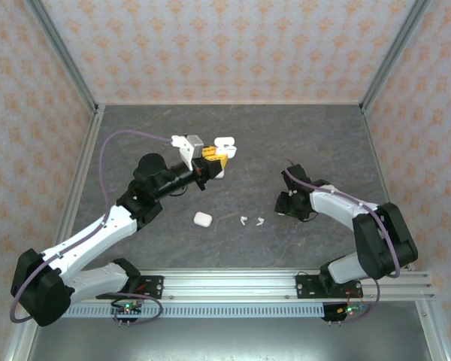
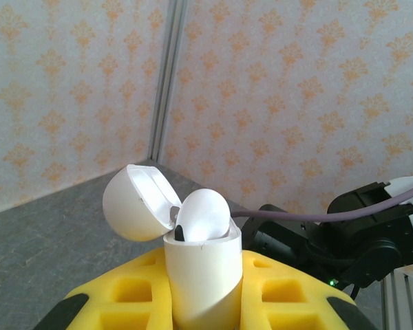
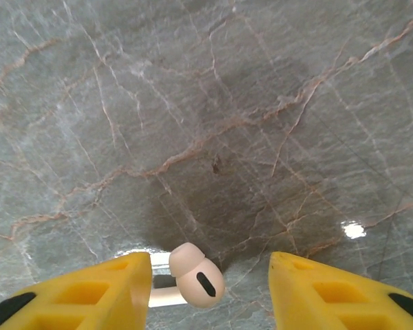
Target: Insert the wireless bluetooth earbuds into the charging case
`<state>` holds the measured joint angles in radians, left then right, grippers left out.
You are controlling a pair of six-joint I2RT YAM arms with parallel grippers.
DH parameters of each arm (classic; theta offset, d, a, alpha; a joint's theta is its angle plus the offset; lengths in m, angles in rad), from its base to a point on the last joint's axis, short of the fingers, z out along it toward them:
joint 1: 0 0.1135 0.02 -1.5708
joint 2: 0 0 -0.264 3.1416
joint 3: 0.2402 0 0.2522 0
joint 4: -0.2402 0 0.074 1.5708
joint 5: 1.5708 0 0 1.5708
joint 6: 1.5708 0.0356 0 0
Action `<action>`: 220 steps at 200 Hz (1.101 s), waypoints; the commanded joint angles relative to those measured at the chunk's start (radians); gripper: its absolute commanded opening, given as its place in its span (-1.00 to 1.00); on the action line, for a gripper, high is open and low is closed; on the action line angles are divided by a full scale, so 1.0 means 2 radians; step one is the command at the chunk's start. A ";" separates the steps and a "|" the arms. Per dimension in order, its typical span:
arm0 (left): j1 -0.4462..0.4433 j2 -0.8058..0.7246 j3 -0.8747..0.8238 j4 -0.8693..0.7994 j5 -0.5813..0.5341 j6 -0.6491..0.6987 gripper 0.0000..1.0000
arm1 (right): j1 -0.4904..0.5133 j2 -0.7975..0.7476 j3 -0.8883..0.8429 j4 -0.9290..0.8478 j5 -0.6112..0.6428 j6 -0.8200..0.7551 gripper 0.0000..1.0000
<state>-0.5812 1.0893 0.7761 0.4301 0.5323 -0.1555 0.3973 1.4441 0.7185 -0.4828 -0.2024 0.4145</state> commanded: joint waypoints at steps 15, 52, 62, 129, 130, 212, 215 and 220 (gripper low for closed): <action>-0.001 0.004 0.016 0.005 -0.010 0.007 -1.00 | 0.030 0.028 0.029 -0.034 0.050 -0.006 -0.03; -0.001 0.001 0.016 -0.003 -0.012 0.012 -1.00 | 0.043 0.041 0.038 -0.045 0.065 -0.004 -0.04; -0.001 0.001 0.015 -0.004 -0.012 0.011 -1.00 | 0.044 0.042 0.039 -0.047 0.069 -0.001 -0.04; -0.001 0.001 0.016 -0.009 -0.014 0.012 -1.00 | 0.044 0.013 0.022 -0.060 0.095 0.019 -0.23; -0.001 0.001 0.016 -0.009 -0.014 0.013 -1.00 | 0.044 0.012 0.022 -0.060 0.095 0.019 -0.23; -0.001 0.000 0.013 -0.018 -0.014 0.014 -1.00 | 0.044 -0.021 0.014 -0.080 0.104 0.017 -0.38; -0.001 0.000 0.013 -0.018 -0.014 0.013 -1.00 | 0.044 -0.023 0.015 -0.080 0.103 0.017 -0.37; -0.001 0.000 0.013 -0.018 -0.014 0.013 -1.00 | 0.043 -0.028 0.015 -0.079 0.102 0.017 -0.35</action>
<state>-0.5812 1.0897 0.7761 0.3992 0.5152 -0.1547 0.4801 1.4380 0.7563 -0.6060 -0.0319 0.4454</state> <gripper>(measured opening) 0.187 0.313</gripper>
